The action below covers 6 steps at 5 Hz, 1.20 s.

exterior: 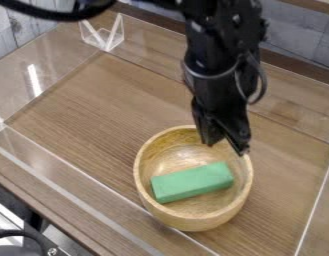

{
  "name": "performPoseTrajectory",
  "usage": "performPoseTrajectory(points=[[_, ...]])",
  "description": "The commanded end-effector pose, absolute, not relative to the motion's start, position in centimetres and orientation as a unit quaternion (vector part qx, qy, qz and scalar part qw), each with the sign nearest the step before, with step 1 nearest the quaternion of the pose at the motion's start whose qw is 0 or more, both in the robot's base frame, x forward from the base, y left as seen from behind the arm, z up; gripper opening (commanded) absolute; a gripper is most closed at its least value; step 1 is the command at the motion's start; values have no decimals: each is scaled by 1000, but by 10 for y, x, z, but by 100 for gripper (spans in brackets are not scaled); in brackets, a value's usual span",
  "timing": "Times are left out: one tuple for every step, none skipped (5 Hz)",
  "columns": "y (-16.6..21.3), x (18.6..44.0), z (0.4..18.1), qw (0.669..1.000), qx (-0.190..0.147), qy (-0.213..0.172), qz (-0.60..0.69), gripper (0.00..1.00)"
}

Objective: Move green object from inside the wooden bowl to the table next to it

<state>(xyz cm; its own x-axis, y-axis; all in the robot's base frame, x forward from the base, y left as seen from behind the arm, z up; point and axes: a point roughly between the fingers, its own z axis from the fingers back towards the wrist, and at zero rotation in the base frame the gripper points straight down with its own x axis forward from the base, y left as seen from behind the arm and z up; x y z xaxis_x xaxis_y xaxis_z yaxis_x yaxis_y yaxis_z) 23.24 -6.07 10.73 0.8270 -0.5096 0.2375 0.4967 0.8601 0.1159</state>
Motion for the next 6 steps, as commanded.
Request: performPoseTrajectory(points=[[-59,232,106,950,25,-142,-277,0],[-55,229,102,949,23,-141,-281,0],[-51,225,110,947,21,-141,-287,0],[-47,222,114,945,19,-140,-296,0],[-43,218,114,941,16,-136,-311,0],[-36,220,118,936,13,-132,-326,0]])
